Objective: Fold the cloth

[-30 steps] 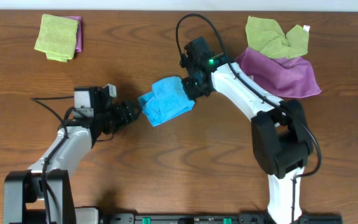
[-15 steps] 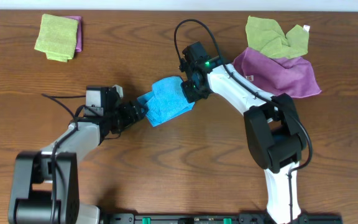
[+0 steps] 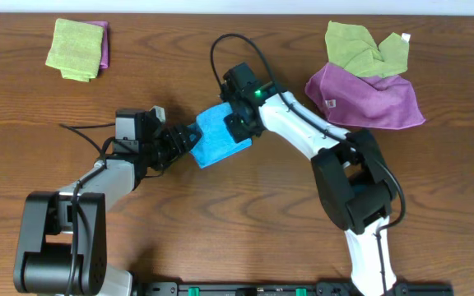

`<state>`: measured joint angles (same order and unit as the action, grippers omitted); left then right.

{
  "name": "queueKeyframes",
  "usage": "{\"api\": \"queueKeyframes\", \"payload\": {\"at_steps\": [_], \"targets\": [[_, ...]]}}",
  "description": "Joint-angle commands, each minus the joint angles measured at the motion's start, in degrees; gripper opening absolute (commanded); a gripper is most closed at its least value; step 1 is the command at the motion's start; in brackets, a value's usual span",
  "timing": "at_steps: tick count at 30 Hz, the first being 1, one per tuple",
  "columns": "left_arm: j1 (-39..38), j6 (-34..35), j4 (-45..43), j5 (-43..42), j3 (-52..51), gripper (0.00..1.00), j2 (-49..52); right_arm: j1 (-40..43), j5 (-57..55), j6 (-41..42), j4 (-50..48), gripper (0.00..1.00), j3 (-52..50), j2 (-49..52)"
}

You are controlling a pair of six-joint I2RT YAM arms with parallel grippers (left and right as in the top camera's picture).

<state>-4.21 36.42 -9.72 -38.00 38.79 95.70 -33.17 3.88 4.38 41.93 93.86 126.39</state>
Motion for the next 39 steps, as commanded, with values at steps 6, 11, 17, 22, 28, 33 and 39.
{"api": "queueKeyframes", "payload": {"at_steps": [6,11,17,22,28,33,39], "targets": [[-3.52,0.87,-0.63,1.62,-0.15,0.78,0.57,-1.40,0.24,0.96,-0.42,0.02,0.07,1.16],[-4.02,-0.94,-0.37,2.45,-0.15,0.76,0.57,-1.36,0.20,0.92,0.09,0.02,0.07,1.16],[-2.69,-4.74,1.01,2.32,-0.07,0.71,0.50,-1.36,0.20,0.90,0.52,0.01,0.07,1.16],[0.61,-6.29,1.20,-3.15,0.00,0.75,0.11,-1.25,-0.15,0.87,1.18,0.01,0.07,1.16],[4.35,-7.58,2.69,-9.33,0.00,0.80,-0.50,-1.25,-0.46,0.90,1.55,0.01,0.07,1.16],[6.36,-9.27,6.10,-9.03,-0.13,0.82,-0.46,-1.25,-0.46,0.87,2.45,0.01,0.07,1.16],[9.22,-11.02,7.10,-10.38,-0.24,0.84,-0.39,-1.25,-0.46,0.90,2.89,0.02,0.07,1.16]]}}
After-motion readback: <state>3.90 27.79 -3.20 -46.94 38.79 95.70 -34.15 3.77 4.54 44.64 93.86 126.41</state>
